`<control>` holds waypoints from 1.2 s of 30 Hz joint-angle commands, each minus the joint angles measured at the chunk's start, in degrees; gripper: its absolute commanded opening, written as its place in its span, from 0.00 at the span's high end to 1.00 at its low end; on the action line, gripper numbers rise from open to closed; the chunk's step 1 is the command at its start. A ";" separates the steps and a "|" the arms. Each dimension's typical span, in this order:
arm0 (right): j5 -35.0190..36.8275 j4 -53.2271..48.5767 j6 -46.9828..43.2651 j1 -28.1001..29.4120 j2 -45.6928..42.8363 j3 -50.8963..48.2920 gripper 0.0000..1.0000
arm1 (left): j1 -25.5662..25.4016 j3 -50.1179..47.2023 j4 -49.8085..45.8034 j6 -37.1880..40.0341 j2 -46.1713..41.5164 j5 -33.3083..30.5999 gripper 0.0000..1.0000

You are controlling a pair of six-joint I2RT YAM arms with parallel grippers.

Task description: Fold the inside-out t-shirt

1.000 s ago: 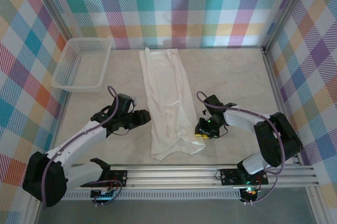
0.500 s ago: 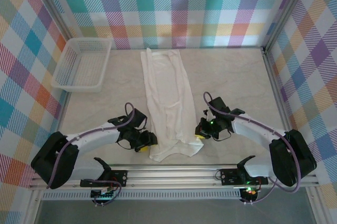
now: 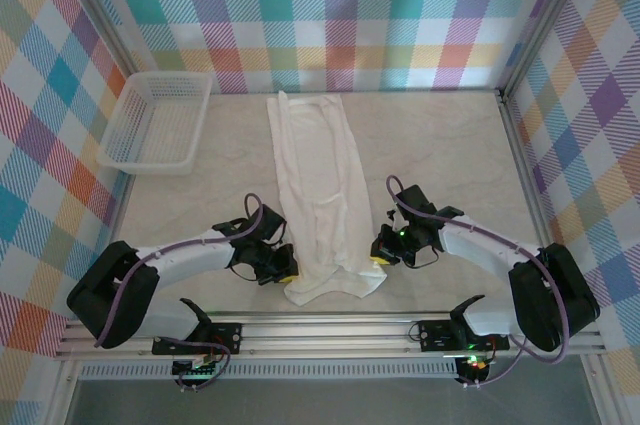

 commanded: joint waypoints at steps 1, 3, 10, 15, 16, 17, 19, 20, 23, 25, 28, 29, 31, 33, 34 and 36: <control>-0.73 -0.74 1.02 0.54 0.29 -1.13 1.00 | -0.91 -0.49 -1.85 -0.06 -1.71 0.36 1.00; -1.31 -1.60 1.40 0.85 -1.21 -2.55 1.00 | -2.44 -0.59 -4.98 -0.02 -3.51 -0.90 1.00; -2.26 -11.27 4.26 3.16 -17.39 -11.57 1.00 | -12.27 -2.29 -16.44 -8.39 -18.17 -5.87 1.00; -3.90 -17.78 6.86 3.27 -27.73 -11.93 1.00 | -13.94 0.02 -20.84 -11.55 -21.72 -8.02 1.00; -3.63 -18.67 6.93 3.27 -28.49 -10.73 1.00 | -13.82 1.90 -21.99 -10.90 -21.45 -9.34 1.00; -3.04 -19.12 6.76 3.27 -28.55 -9.06 1.00 | -13.51 3.69 -22.66 -10.27 -21.11 -10.25 1.00; -1.39 -19.01 5.46 3.27 -26.27 -4.24 1.00 | -10.97 7.63 -22.78 -8.63 -19.50 -10.37 1.00; -0.71 -18.50 4.81 3.19 -24.63 -1.39 1.00 | -9.31 9.31 -22.56 -7.70 -18.69 -9.88 1.00; 2.68 -17.12 1.61 2.40 -15.43 8.38 1.00 | -1.72 16.82 -21.65 -1.66 -14.28 -7.04 1.00; 4.03 -14.93 -0.52 0.65 -9.21 14.83 1.00 | 3.08 22.99 -23.31 4.13 -10.09 -6.90 1.00; 4.33 -11.56 -2.28 -3.28 -1.31 23.20 1.00 | 10.33 32.19 -24.42 10.79 -2.99 -6.69 1.00; 4.09 -9.75 -3.30 -5.26 3.18 28.05 1.00 | 12.75 35.14 -23.63 12.61 -0.12 -6.73 1.00; 4.59 -8.93 -5.78 -7.73 11.02 36.55 1.00 | 17.71 41.99 -21.12 14.89 6.50 -5.34 1.00; 4.42 -9.70 -7.87 -9.54 18.30 45.38 1.00 | 20.37 50.03 -20.52 17.16 13.99 -5.52 1.00; 4.28 -9.49 -8.75 -10.43 21.85 49.32 1.00 | 21.64 55.22 -20.74 18.21 18.37 -5.57 1.00; 4.39 -9.02 -9.87 -11.86 28.97 56.41 1.00 | 23.62 63.66 -20.49 18.68 26.43 -4.64 1.00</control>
